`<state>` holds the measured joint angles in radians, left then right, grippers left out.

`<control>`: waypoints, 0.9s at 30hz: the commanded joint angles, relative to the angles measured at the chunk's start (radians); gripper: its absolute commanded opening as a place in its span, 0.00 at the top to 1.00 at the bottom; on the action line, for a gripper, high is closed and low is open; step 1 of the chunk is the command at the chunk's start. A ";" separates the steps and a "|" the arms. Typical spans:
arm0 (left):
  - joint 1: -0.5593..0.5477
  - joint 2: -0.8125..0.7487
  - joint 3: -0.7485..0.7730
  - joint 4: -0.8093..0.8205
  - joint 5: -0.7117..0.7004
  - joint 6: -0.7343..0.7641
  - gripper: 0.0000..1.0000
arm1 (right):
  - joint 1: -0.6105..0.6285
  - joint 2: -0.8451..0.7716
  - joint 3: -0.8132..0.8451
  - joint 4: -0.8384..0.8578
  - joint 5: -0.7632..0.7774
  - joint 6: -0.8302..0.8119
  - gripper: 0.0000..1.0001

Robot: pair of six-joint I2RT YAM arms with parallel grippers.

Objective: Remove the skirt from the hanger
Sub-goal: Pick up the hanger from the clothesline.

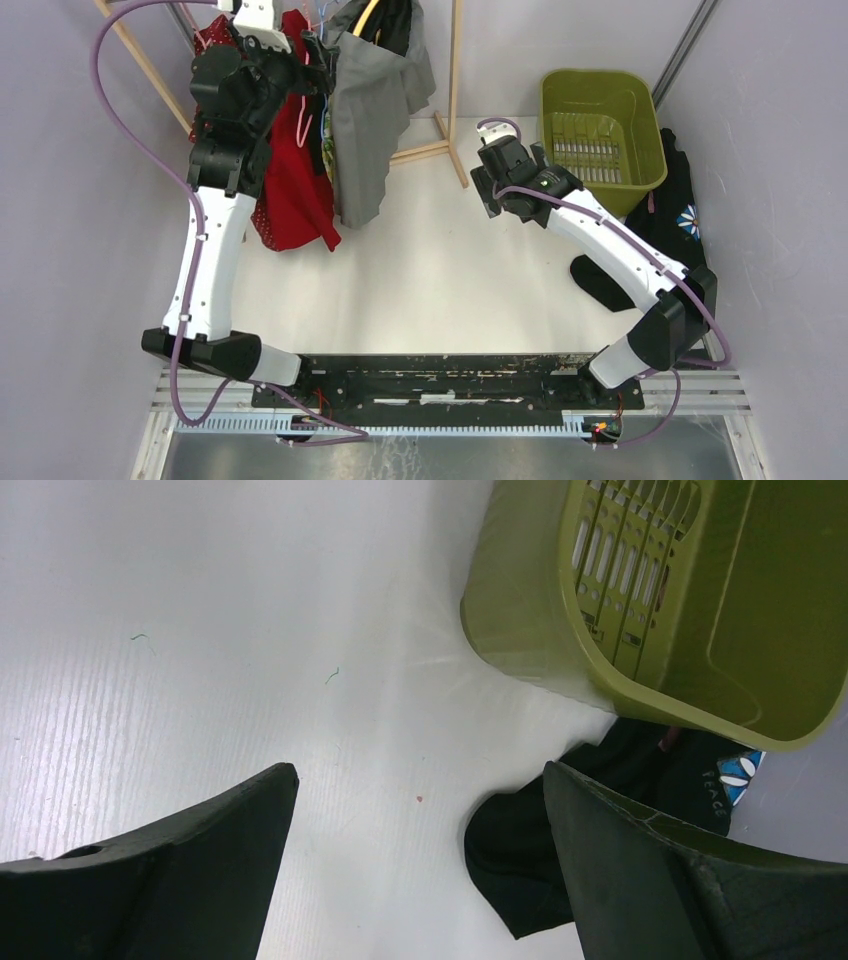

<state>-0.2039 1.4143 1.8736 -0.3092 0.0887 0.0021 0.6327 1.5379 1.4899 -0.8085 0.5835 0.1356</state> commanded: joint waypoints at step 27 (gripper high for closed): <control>0.162 0.122 0.000 0.137 -0.340 -0.006 0.25 | -0.004 0.064 0.083 0.042 0.003 -0.002 0.00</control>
<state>-0.0612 1.4876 1.8297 -0.2199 -0.2935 0.0711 0.6323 1.6363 1.5806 -0.7979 0.5819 0.1265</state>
